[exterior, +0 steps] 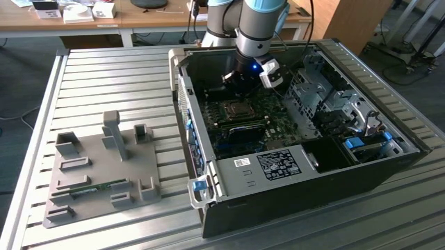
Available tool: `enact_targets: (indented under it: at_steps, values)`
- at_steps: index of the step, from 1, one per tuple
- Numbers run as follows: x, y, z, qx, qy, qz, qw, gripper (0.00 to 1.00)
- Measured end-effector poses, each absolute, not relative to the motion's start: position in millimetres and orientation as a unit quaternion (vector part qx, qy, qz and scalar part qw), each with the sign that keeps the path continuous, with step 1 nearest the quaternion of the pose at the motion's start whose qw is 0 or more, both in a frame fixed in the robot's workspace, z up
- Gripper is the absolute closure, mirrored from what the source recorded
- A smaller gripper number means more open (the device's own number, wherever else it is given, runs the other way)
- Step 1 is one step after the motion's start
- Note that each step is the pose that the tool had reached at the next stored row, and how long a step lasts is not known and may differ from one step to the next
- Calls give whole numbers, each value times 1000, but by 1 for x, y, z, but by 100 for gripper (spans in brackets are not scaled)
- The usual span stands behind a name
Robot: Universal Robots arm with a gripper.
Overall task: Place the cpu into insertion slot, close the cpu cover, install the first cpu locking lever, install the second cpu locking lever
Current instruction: 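Install the first cpu locking lever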
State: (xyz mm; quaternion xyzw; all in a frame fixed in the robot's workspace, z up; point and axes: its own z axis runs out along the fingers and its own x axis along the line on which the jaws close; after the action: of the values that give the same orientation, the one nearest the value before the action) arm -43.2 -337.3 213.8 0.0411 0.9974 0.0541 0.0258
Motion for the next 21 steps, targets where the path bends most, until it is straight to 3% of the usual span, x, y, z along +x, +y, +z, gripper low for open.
enact_targets:
  at_steps: [21]
  values:
    - [-43, -343, 219, 38, 998, 53, 26, 89]
